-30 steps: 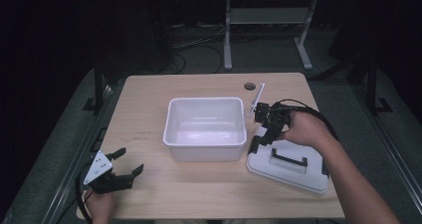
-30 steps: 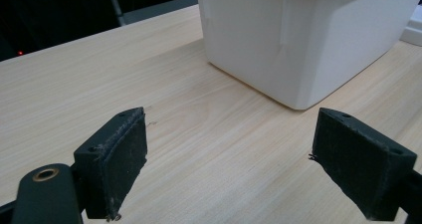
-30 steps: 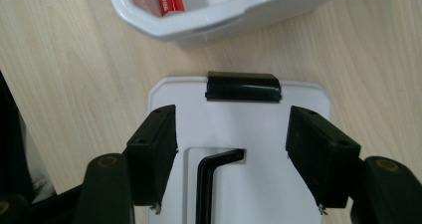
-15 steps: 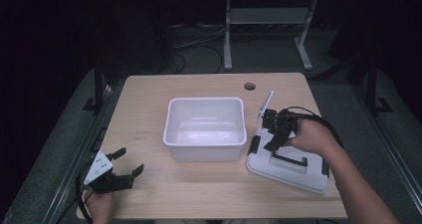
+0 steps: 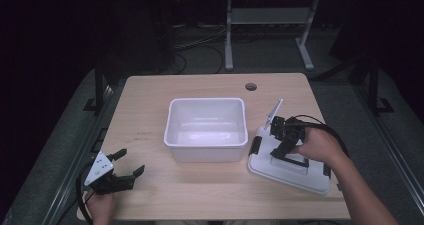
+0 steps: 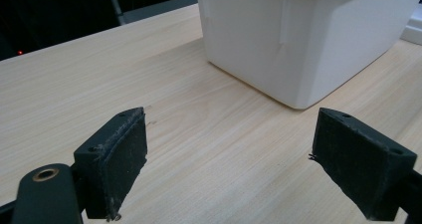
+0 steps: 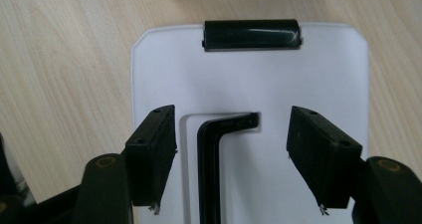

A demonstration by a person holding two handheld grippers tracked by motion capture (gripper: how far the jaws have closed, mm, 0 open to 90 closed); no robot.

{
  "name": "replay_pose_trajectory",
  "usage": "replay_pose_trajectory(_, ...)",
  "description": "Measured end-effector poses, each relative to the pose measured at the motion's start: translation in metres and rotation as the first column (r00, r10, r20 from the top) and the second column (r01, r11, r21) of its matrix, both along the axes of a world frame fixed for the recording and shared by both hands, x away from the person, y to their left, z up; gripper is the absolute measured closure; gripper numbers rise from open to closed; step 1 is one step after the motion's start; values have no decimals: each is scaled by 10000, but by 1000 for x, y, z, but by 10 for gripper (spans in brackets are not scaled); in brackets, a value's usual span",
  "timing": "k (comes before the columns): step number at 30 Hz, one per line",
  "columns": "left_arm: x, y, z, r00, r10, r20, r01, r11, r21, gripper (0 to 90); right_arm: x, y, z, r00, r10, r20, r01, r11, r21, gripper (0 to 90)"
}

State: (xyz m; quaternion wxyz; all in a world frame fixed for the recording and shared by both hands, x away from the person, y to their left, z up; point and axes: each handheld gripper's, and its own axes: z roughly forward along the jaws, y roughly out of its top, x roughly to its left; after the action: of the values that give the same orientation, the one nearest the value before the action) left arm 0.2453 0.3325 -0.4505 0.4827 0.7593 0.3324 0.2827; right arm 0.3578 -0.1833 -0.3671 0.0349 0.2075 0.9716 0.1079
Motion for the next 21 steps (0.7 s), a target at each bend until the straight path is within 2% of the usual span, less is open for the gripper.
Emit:
replay_pose_trajectory(6, 0, 0, 0, 10000, 10, -29, -10, 10000, 25, 135, -4, -7, -6, 9999, -127, -43, 127, 9999, 66, 353)
replay_pose_trajectory(21, 0, 0, 0, 10000, 39, -27, -39, 10000, 31, 135, -11, -12, -21, 9997, -106, -202, 103, 9998, -171, 360)
